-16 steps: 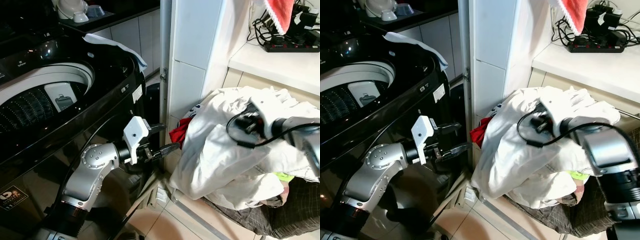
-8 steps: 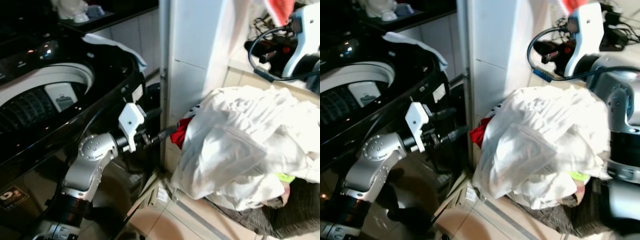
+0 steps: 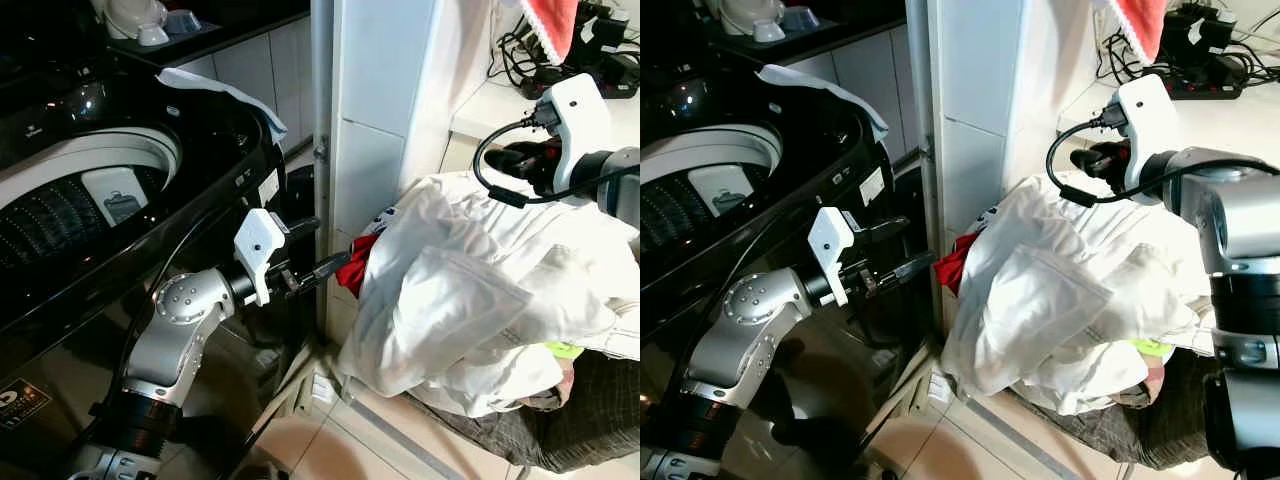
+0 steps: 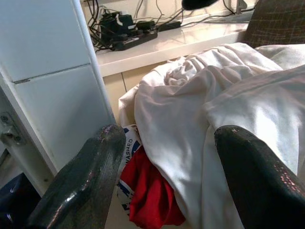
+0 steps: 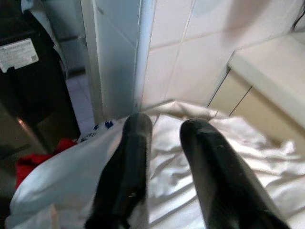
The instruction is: Clothes washing
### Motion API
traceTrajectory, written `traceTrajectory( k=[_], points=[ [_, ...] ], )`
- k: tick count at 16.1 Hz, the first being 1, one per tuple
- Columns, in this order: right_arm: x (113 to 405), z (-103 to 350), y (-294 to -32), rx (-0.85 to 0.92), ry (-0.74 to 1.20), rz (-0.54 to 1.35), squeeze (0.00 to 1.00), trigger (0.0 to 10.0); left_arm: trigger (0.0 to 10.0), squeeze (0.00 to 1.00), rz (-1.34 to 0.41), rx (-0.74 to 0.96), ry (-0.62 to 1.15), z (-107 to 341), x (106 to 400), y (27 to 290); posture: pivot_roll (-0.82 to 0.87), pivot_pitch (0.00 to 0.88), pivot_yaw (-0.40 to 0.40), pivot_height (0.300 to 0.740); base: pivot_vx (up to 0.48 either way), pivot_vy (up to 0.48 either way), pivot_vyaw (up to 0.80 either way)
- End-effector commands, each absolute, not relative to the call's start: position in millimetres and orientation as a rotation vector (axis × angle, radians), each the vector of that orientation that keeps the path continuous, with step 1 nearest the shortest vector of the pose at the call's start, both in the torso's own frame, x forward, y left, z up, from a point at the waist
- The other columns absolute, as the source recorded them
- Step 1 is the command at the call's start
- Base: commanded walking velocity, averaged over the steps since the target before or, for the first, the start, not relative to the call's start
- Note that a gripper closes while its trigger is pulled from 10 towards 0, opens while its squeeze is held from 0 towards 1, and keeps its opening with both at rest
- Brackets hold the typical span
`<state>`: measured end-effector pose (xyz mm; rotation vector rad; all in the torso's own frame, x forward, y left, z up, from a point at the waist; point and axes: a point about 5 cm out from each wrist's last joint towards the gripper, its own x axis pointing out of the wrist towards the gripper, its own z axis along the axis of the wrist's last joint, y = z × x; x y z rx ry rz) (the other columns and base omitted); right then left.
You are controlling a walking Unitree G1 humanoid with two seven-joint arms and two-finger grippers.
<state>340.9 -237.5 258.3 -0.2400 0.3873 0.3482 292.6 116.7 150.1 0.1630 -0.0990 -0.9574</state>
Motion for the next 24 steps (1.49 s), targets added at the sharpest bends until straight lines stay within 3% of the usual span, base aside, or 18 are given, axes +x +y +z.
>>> traceTrajectory(
  k=[1,10,18,19,23,24],
  points=[
    [342,254,-239,-0.211,0.461,0.348,1.00,10.0,10.0,0.00,-0.963,0.181,-0.087,149,294,114,-0.03,0.000,0.036,0.740,0.000,0.000,0.00],
    [334,249,-225,-0.284,0.539,0.523,1.00,10.0,10.0,0.00,-0.970,0.184,-0.073,145,292,113,-0.02,0.000,0.019,0.740,0.000,0.000,0.00],
    [332,229,-228,-0.321,0.598,0.542,1.00,10.0,10.0,0.00,-0.978,0.186,-0.062,144,291,112,-0.02,0.000,0.017,0.740,0.000,0.000,0.00],
    [331,219,-231,-0.336,0.622,0.525,0.00,10.0,10.0,0.00,-0.982,0.187,-0.060,144,291,112,-0.03,0.000,0.026,0.740,0.000,0.000,0.00],
    [328,195,-233,-0.284,0.688,0.539,0.00,10.0,10.0,0.00,-1.013,0.184,-0.043,143,289,111,-0.03,0.000,0.026,0.740,0.000,0.000,0.00],
    [327,191,-233,-0.263,0.696,0.546,0.00,9.4,10.0,0.00,-1.020,0.184,-0.039,142,288,111,-0.02,0.000,0.031,0.740,0.000,0.000,0.00]
  ],
)
